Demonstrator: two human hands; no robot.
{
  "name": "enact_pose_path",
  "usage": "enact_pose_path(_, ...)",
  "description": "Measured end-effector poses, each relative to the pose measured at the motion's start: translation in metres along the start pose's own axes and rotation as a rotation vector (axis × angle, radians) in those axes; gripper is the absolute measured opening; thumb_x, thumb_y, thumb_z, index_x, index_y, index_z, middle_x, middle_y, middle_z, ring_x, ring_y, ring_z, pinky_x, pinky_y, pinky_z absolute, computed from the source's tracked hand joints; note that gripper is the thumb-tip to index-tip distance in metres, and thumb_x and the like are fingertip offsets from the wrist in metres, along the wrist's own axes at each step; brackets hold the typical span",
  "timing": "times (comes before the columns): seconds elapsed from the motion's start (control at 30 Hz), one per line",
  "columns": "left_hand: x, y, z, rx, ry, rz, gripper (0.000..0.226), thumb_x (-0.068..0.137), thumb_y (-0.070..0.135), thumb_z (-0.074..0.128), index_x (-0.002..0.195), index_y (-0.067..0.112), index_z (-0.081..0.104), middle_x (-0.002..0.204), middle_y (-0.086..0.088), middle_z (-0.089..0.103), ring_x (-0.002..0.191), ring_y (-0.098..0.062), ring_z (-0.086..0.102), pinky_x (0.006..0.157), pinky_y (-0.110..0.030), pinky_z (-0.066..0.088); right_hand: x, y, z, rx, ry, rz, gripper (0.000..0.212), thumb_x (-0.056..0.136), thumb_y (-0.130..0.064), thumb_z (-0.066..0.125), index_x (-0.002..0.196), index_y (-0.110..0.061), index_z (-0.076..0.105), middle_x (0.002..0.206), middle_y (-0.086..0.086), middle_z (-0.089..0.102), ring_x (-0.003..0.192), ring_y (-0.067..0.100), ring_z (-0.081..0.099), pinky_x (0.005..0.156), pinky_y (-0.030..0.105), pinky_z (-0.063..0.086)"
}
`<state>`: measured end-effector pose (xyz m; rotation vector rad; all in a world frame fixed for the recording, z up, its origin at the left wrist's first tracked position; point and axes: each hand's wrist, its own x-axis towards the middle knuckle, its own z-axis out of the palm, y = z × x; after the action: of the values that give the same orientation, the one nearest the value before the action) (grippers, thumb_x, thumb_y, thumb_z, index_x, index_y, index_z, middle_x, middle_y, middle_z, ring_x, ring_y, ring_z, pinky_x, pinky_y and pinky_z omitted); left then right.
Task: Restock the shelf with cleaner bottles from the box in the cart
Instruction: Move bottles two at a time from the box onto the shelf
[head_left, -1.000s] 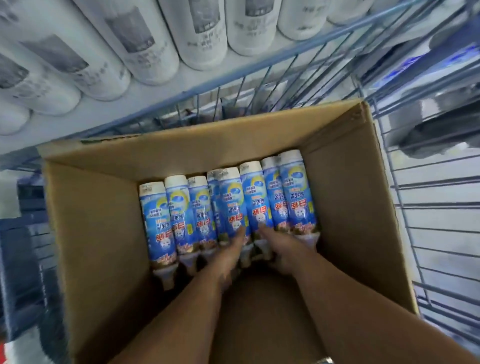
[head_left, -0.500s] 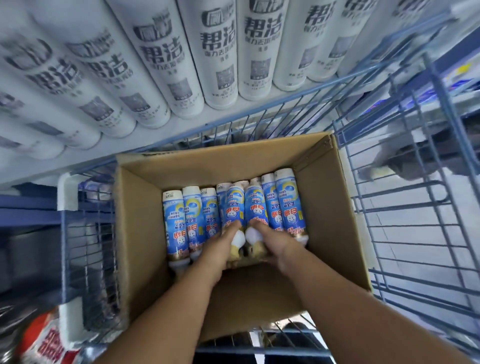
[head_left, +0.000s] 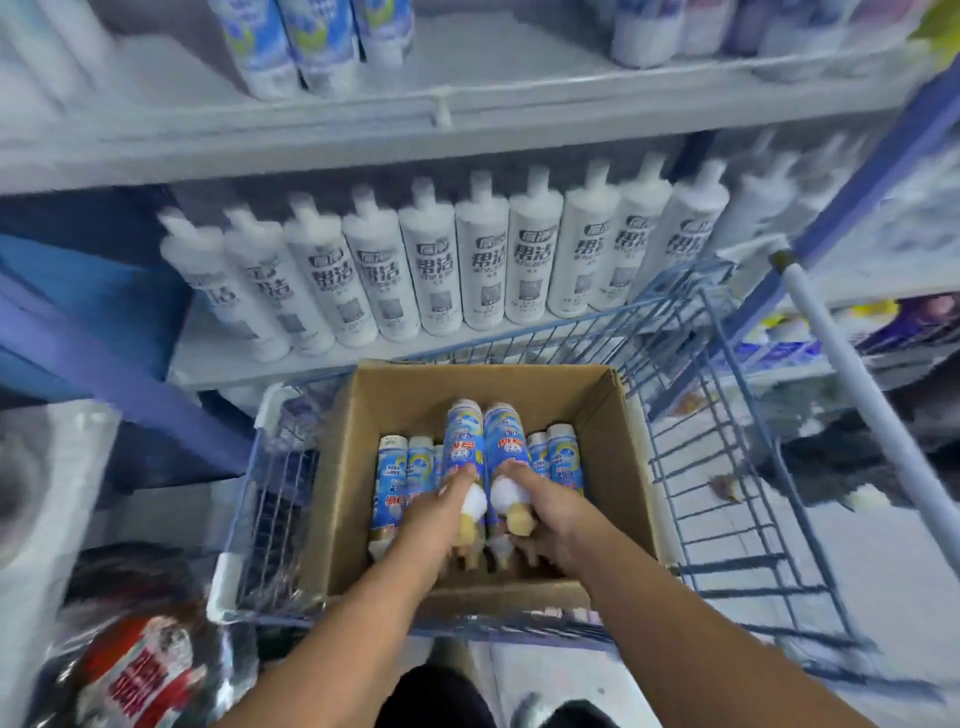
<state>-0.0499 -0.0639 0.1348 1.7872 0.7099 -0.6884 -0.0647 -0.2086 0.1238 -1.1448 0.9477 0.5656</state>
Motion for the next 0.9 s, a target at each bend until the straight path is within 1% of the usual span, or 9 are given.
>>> enact_pose_path(0.07,-0.027,0.010,-0.010,-0.007,-0.002,0.063,0.070,0.070,0.076,0.062,0.101,0.014,0.072,0.092,-0.007,0.073,0.078,-0.026,0.071,0.069,-0.038,0.060,-0.024,-0.006,0.001,0.011,-0.026,-0.066,0.060,0.070,-0.052,0.082,0.112,-0.010,0.070,0.095,0.013,0.074,0.068,0.025,0.066,0.057,0.031,0.054)
enact_pose_path(0.17,-0.062,0.024,-0.024,-0.085,0.008,0.157,0.049,0.081,0.062,0.066,0.098,0.017,0.070,0.092,-0.006,0.073,0.083,-0.027,0.073,0.076,-0.041,0.060,-0.064,-0.015,0.003,0.002,-0.088,-0.175,0.049,0.078,-0.051,0.077,0.108,-0.012,0.071,0.087,0.009,0.073,0.068,0.021,0.063,0.054,0.028,0.052)
enact_pose_path(0.23,-0.083,0.032,-0.032,-0.131,0.008,0.254,0.048,0.082,0.060,0.066,0.098,0.015,0.071,0.091,-0.007,0.074,0.078,-0.025,0.071,0.070,-0.038,0.057,-0.089,-0.022,0.005,0.002,-0.114,-0.247,0.042,0.083,-0.048,0.074,0.104,-0.011,0.071,0.083,0.008,0.072,0.068,0.020,0.062,0.056,0.028,0.051)
enact_pose_path(0.33,-0.115,0.045,-0.044,-0.196,0.011,0.376,0.052,0.079,0.062,0.066,0.097,0.013,0.071,0.089,-0.010,0.074,0.068,-0.023,0.067,0.064,-0.032,0.052,-0.124,-0.030,0.012,0.004,-0.151,-0.335,0.048,0.082,-0.050,0.074,0.108,-0.011,0.072,0.085,0.009,0.072,0.071,0.022,0.063,0.058,0.027,0.051)
enact_pose_path(0.5,-0.160,0.074,-0.066,-0.247,0.040,0.489,0.060,0.070,0.075,0.064,0.090,0.019,0.073,0.083,-0.008,0.074,0.072,-0.028,0.068,0.078,-0.044,0.056,-0.177,-0.054,0.026,0.045,-0.252,-0.414,0.042,0.086,-0.046,0.072,0.107,-0.009,0.070,0.087,0.009,0.068,0.064,0.020,0.060,0.050,0.022,0.047)
enact_pose_path(0.57,-0.176,0.089,-0.076,-0.261,0.061,0.499,0.063,0.068,0.079,0.063,0.089,0.020,0.071,0.079,-0.007,0.074,0.071,-0.027,0.068,0.081,-0.046,0.056,-0.195,-0.069,0.034,0.044,-0.274,-0.442,0.043,0.085,-0.048,0.072,0.108,-0.012,0.070,0.086,0.006,0.070,0.067,0.019,0.061,0.049,0.022,0.047)
enact_pose_path(0.67,-0.195,0.116,-0.094,-0.309,0.075,0.556,0.051,0.081,0.064,0.063,0.095,0.015,0.071,0.078,-0.010,0.072,0.062,-0.024,0.064,0.065,-0.037,0.052,-0.218,-0.094,0.048,0.042,-0.291,-0.485,0.045,0.085,-0.050,0.072,0.112,-0.014,0.069,0.089,0.008,0.072,0.069,0.019,0.062,0.052,0.025,0.049)
enact_pose_path(0.8,-0.204,0.152,-0.119,-0.325,0.070,0.638,0.045,0.086,0.060,0.062,0.094,0.017,0.073,0.081,-0.005,0.075,0.066,-0.021,0.066,0.064,-0.032,0.052,-0.237,-0.131,0.062,0.047,-0.309,-0.569,0.047,0.084,-0.050,0.072,0.111,-0.013,0.069,0.085,0.009,0.072,0.064,0.019,0.065,0.056,0.026,0.051)
enact_pose_path(0.9,-0.199,0.180,-0.137,-0.321,0.086,0.667,0.042,0.088,0.057,0.061,0.093,0.017,0.070,0.081,-0.007,0.073,0.060,-0.019,0.062,0.055,-0.025,0.047,-0.244,-0.159,0.076,0.045,-0.296,-0.632,0.047,0.085,-0.050,0.071,0.112,-0.012,0.070,0.084,0.009,0.071,0.064,0.018,0.065,0.060,0.027,0.051)
